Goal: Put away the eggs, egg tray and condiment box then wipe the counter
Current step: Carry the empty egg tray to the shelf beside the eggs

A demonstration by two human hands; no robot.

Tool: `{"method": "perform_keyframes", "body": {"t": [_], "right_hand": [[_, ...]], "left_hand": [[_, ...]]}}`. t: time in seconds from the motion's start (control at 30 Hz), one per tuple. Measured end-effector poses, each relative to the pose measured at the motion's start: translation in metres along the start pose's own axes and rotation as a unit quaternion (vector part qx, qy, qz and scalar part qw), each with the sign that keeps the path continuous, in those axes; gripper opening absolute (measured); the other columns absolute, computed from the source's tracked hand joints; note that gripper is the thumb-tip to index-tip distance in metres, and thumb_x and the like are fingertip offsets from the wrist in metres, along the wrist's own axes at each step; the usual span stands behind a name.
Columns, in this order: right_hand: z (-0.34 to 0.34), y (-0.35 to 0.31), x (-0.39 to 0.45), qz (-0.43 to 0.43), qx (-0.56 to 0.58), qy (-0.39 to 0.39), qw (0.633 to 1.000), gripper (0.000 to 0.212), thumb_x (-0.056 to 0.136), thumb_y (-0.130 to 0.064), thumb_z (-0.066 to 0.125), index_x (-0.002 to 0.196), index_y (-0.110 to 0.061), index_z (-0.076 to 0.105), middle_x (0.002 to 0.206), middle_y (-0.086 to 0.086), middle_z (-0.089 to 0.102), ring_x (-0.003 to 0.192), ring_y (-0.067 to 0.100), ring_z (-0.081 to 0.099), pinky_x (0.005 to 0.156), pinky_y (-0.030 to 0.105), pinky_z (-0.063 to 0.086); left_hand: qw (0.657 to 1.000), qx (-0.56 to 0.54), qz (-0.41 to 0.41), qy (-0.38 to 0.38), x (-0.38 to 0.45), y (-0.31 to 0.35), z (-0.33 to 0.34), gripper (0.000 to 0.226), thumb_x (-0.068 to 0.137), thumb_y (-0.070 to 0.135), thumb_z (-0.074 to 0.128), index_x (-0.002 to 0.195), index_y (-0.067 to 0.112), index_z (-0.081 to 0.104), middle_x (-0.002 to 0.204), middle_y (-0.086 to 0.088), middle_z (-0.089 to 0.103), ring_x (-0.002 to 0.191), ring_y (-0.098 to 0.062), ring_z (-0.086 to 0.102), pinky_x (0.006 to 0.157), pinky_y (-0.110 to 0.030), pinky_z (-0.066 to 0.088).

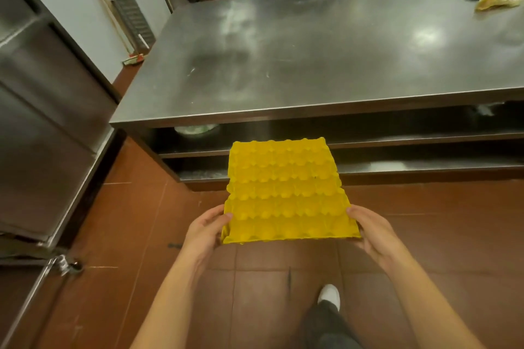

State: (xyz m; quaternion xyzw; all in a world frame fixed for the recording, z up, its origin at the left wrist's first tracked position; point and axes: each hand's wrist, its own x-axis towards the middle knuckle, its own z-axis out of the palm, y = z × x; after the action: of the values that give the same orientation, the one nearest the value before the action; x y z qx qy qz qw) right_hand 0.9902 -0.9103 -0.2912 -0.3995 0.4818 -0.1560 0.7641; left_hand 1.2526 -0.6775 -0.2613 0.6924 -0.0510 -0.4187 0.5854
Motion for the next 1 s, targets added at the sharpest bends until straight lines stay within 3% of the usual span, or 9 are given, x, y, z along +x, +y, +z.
{"method": "perform_keyframes", "body": {"t": [0.1, 0.37, 0.47, 0.63, 0.77, 0.87, 1.0], "right_hand": [[-0.006, -0.017, 0.046, 0.019, -0.023, -0.005, 1.000, 0.024, 0.099, -0.022, 0.057, 0.120, -0.018, 0.066, 0.108, 0.004, 0.076, 0.098, 0.021, 0.073, 0.078, 0.036, 0.057], [-0.013, -0.027, 0.137, 0.073, -0.046, 0.015, 0.996, 0.016, 0.096, -0.025, 0.061, 0.111, -0.023, 0.067, 0.101, -0.001, 0.078, 0.090, 0.015, 0.075, 0.059, 0.026, 0.058], [-0.011, -0.022, 0.162, 0.084, -0.053, 0.022, 0.995, 0.016, 0.097, -0.024, 0.060, 0.111, -0.021, 0.068, 0.100, -0.001, 0.078, 0.089, 0.015, 0.075, 0.059, 0.025, 0.058], [-0.006, -0.014, 0.189, 0.091, -0.036, 0.030, 0.995, 0.024, 0.099, -0.023, 0.057, 0.121, -0.017, 0.065, 0.112, 0.006, 0.075, 0.101, 0.022, 0.072, 0.074, 0.033, 0.057], [-0.006, -0.002, 0.212, 0.119, -0.021, 0.037, 0.992, 0.027, 0.101, -0.017, 0.051, 0.126, -0.007, 0.059, 0.122, 0.015, 0.068, 0.109, 0.030, 0.066, 0.081, 0.039, 0.054], [-0.013, 0.014, 0.233, 0.120, -0.032, 0.055, 0.991, 0.033, 0.101, -0.014, 0.051, 0.130, 0.001, 0.055, 0.128, 0.022, 0.063, 0.120, 0.040, 0.058, 0.099, 0.048, 0.048], [-0.016, 0.035, 0.257, 0.140, -0.036, 0.046, 0.988, 0.031, 0.101, -0.012, 0.049, 0.126, 0.003, 0.058, 0.124, 0.022, 0.066, 0.115, 0.039, 0.061, 0.103, 0.051, 0.046]], "left_hand": [[1.000, 0.005, -0.021, 0.011, 0.038, 0.005, 0.016, 0.029, 0.091, 0.016, 0.070, 0.120, 0.017, 0.069, 0.110, -0.007, 0.076, 0.101, -0.026, 0.073, 0.077, -0.034, 0.060], [0.997, 0.033, -0.062, 0.042, 0.125, -0.010, 0.039, 0.023, 0.092, 0.018, 0.069, 0.115, 0.017, 0.072, 0.105, -0.006, 0.077, 0.095, -0.026, 0.074, 0.082, -0.038, 0.056], [0.996, 0.046, -0.071, 0.042, 0.153, -0.016, 0.039, 0.020, 0.092, 0.019, 0.069, 0.112, 0.021, 0.073, 0.104, -0.003, 0.078, 0.095, -0.024, 0.074, 0.079, -0.037, 0.057], [0.993, 0.054, -0.103, 0.010, 0.192, -0.023, 0.035, 0.023, 0.091, 0.024, 0.071, 0.113, 0.029, 0.074, 0.111, -0.003, 0.076, 0.103, -0.028, 0.072, 0.094, -0.051, 0.054], [0.988, 0.048, -0.148, -0.019, 0.228, -0.041, 0.036, 0.027, 0.091, 0.020, 0.071, 0.118, 0.025, 0.072, 0.112, -0.005, 0.076, 0.102, -0.027, 0.073, 0.096, -0.050, 0.054], [0.983, 0.046, -0.175, -0.025, 0.254, -0.059, 0.034, 0.027, 0.090, 0.019, 0.071, 0.118, 0.022, 0.071, 0.111, -0.006, 0.076, 0.102, -0.027, 0.072, 0.097, -0.049, 0.054], [0.978, 0.050, -0.198, -0.034, 0.286, -0.076, 0.031, 0.026, 0.091, 0.016, 0.070, 0.117, 0.020, 0.070, 0.110, -0.007, 0.076, 0.102, -0.029, 0.072, 0.098, -0.052, 0.053]]}}
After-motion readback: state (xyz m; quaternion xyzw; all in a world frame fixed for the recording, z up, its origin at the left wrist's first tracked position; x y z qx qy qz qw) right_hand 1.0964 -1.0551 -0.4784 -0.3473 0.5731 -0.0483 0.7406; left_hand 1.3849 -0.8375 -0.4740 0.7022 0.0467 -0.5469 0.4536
